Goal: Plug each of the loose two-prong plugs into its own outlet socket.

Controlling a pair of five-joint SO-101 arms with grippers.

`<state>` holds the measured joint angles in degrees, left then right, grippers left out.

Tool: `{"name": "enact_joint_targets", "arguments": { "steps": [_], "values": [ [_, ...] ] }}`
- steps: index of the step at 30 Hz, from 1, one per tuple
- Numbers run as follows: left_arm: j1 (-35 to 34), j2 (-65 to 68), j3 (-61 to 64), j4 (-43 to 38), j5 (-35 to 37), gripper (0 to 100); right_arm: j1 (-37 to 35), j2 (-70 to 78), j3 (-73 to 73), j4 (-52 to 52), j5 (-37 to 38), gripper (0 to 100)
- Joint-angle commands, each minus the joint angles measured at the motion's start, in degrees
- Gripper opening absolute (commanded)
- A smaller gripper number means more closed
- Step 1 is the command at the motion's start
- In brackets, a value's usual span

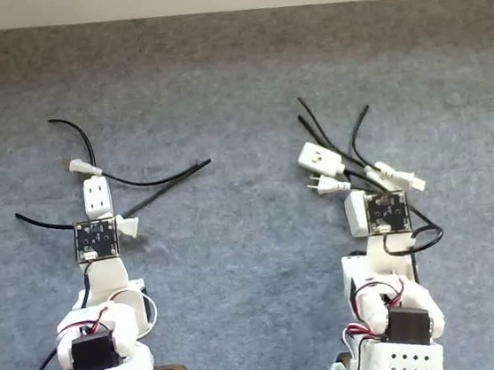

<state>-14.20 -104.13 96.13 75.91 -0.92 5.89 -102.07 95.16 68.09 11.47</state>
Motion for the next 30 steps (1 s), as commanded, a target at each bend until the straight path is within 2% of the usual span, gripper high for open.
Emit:
{"name": "enact_joint_targets", "arguments": {
  "steps": [1,5,8,12,16,25,30],
  "values": [
    [-0.48,-0.13,0.92,0.26,0.44,1,-0.13,0.31,-3.91,-6.55,0.62,0.9],
    [-0.48,-0.13,0.92,0.26,0.44,1,-0.04,1.1,-12.97,-14.9,1.85,2.4],
    [-0.48,-0.13,0.92,0.26,0.44,1,-0.04,1.19,-17.1,-16.66,9.49,12.6],
    [-0.48,-0.13,0.92,0.26,0.44,1,-0.04,6.11,-16.66,-16.31,10.37,25.9],
    [-0.48,-0.13,0.92,0.26,0.44,1,-0.13,20.88,-17.71,-16.22,10.46,26.2],
    [-0.48,-0.13,0.92,0.26,0.44,1,-0.22,61.76,-36.35,-16.31,10.55,26.2],
    [-0.48,-0.13,0.92,0.26,0.44,1,-1.1,74.07,-42.95,-19.03,10.37,26.2]
  ]
}}
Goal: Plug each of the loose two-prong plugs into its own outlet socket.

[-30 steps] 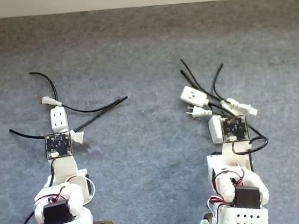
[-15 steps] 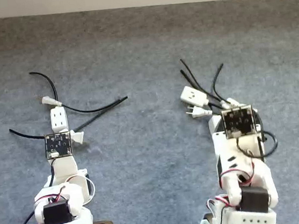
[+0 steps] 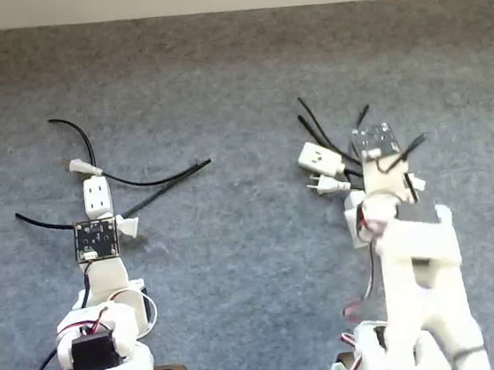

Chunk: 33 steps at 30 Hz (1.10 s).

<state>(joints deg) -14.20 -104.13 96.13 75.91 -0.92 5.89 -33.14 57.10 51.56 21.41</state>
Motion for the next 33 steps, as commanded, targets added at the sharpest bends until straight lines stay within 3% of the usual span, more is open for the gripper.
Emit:
{"name": "enact_joint_targets", "arguments": {
  "steps": [1,6,23,30,33],
  "values": [
    [-0.48,-0.13,0.92,0.26,0.44,1,-1.8,6.55,-4.97,-3.21,0.44,26.2],
    [-0.48,-0.13,0.92,0.26,0.44,1,-6.73,10.86,-5.14,-3.82,0.44,26.2],
    [-0.48,-0.13,0.92,0.26,0.44,1,-7.34,16.92,-5.49,-3.65,0.44,26.2],
    [-0.48,-0.13,0.92,0.26,0.44,1,-9.45,16.66,-5.93,-2.15,0.44,8.8],
    [-0.48,-0.13,0.92,0.26,0.44,1,-14.02,16.66,-10.42,3.38,0.35,7.5]
  ]
}}
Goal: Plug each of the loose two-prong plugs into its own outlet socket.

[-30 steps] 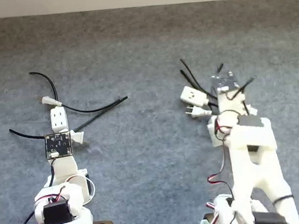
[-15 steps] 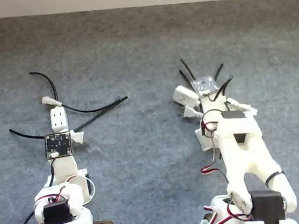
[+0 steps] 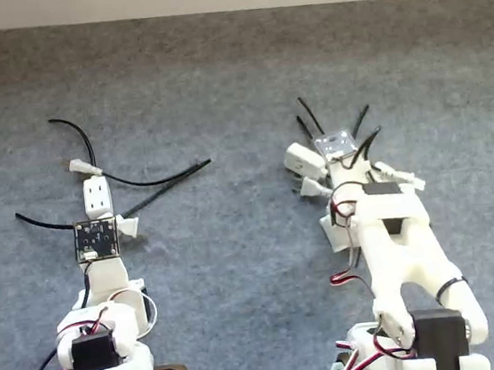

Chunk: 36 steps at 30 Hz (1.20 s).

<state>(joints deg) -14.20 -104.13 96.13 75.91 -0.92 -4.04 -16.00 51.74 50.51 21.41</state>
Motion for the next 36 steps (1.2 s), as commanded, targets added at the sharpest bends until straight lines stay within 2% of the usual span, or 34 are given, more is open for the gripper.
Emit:
{"name": "enact_joint_targets", "arguments": {
  "steps": [1,7,10,13,17,22,26,36],
  "values": [
    [-0.48,-0.13,0.92,0.26,0.44,1,-6.02,-0.48,-7.52,6.81,0.18,7.5],
    [-0.48,-0.13,0.92,0.26,0.44,1,-15.96,-0.04,-24.48,19.82,-9.85,7.5],
    [-0.48,-0.13,0.92,0.26,0.44,1,-19.91,0.04,-30.11,24.84,-8.09,7.5],
    [-0.48,-0.13,0.92,0.26,0.44,1,-24.4,0.13,-29.49,26.77,-7.21,8.8],
    [-0.48,-0.13,0.92,0.26,0.44,1,-28.35,0.13,-23.52,21.67,-7.21,18.0],
    [-0.48,-0.13,0.92,0.26,0.44,1,-28.35,0.13,-14.99,12.09,-7.21,29.1],
    [-0.48,-0.13,0.92,0.26,0.44,1,-27.56,0.13,-11.47,8.13,-7.3,29.9],
    [-0.48,-0.13,0.92,0.26,0.44,1,-25.63,0.13,-10.86,7.69,-7.21,29.9]
  ]
}}
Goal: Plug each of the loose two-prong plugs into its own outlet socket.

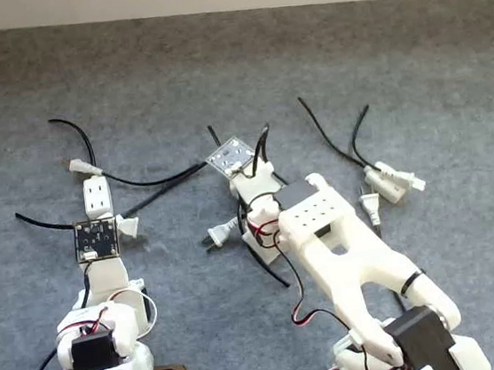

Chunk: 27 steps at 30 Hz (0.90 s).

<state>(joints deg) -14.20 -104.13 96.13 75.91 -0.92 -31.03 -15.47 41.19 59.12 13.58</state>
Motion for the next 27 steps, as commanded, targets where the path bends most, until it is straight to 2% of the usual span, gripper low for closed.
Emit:
{"name": "enact_joint_targets", "arguments": {
  "steps": [1,10,13,17,20,27],
  "values": [
    [-0.48,-0.13,0.92,0.26,0.44,1,1.36,-0.31,-0.22,-1.01,0.62,29.9],
    [-0.48,-0.13,0.92,0.26,0.44,1,1.45,-0.31,-0.04,-1.54,0.62,29.9],
    [-0.48,-0.13,0.92,0.26,0.44,1,2.15,-0.31,3.91,-6.46,1.05,29.9],
    [-0.48,-0.13,0.92,0.26,0.44,1,4.7,-0.31,10.68,-13.58,6.33,29.9],
    [-0.48,-0.13,0.92,0.26,0.44,1,9.71,-0.4,12.7,-14.55,8.62,29.9],
    [-0.48,-0.13,0.92,0.26,0.44,1,26.68,-0.48,12.62,-14.37,18.2,29.7]
  ]
}}
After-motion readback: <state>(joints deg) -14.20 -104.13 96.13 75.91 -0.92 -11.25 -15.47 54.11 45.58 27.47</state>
